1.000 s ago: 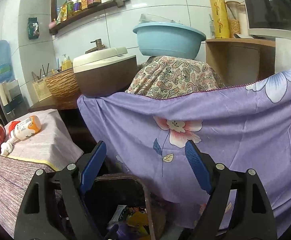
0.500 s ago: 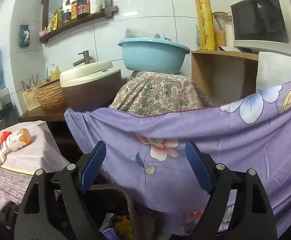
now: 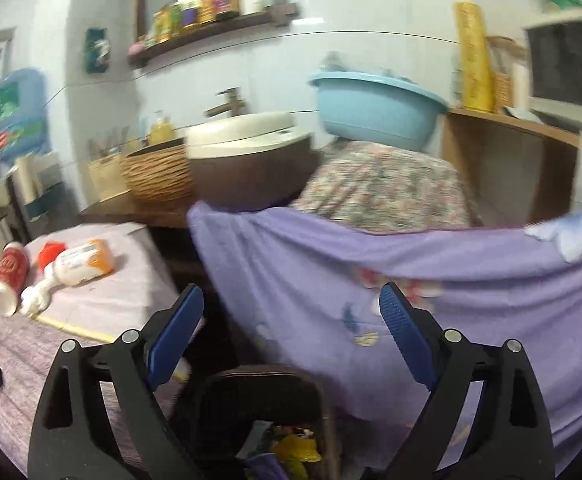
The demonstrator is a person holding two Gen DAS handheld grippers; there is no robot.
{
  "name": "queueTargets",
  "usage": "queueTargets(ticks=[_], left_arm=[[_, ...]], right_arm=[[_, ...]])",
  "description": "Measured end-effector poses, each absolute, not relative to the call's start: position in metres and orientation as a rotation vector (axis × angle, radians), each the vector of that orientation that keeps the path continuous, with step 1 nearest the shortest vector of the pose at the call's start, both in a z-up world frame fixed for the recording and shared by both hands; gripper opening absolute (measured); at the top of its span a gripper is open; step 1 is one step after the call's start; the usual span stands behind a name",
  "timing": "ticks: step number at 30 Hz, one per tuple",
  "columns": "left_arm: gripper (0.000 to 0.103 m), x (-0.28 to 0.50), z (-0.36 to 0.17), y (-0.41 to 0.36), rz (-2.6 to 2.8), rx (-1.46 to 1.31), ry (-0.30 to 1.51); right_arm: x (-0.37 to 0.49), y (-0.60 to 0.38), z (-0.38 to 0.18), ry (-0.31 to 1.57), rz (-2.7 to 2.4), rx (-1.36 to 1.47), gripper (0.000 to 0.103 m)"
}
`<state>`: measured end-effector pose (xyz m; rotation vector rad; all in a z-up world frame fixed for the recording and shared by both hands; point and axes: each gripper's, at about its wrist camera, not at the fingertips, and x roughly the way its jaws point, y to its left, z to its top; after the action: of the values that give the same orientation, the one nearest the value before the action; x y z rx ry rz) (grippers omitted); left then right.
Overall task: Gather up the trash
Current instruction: 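Move both grippers back over the table, then grasp the crumpled white tissue with the right gripper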
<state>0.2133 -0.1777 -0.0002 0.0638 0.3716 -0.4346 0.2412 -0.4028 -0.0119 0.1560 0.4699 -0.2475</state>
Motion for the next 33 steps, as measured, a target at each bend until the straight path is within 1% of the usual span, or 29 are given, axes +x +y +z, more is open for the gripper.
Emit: queueTargets(ticks=[3,7,13,20,23,27,33], left_arm=[[0.098,0.214,0.007,-0.148,-0.370,0.093,0.369],[0.098,0.220,0.010,-0.103,-0.279,0.100,0.388],[0.098,0.229,-0.001,-0.021,-0.111,0.056,0.465],[0.098,0.245,-0.021,0.062,0.040,-0.004,0.587],[0.098,0.252,-0.028,0.079,0.050,-0.017,0.626],[0.098,0.255,-0.033,0.094,0.064,-0.025,0.630],[0.097,0.263,-0.038,0.100,0.048,-0.056,0.647]], right_arm=[[0.253,-0.366,-0.009,0.490,-0.155,0.127,0.089],[0.266,-0.316,-0.006,0.502,-0.035,0.095,0.095],[0.294,-0.244,-0.008,0.559,0.157,0.067,0.095],[0.342,-0.198,-0.016,0.676,0.277,0.130,0.095],[0.365,-0.179,-0.021,0.708,0.299,0.092,0.095],[0.392,-0.156,-0.030,0.781,0.334,0.083,0.095],[0.424,-0.109,-0.047,0.858,0.391,0.027,0.095]])
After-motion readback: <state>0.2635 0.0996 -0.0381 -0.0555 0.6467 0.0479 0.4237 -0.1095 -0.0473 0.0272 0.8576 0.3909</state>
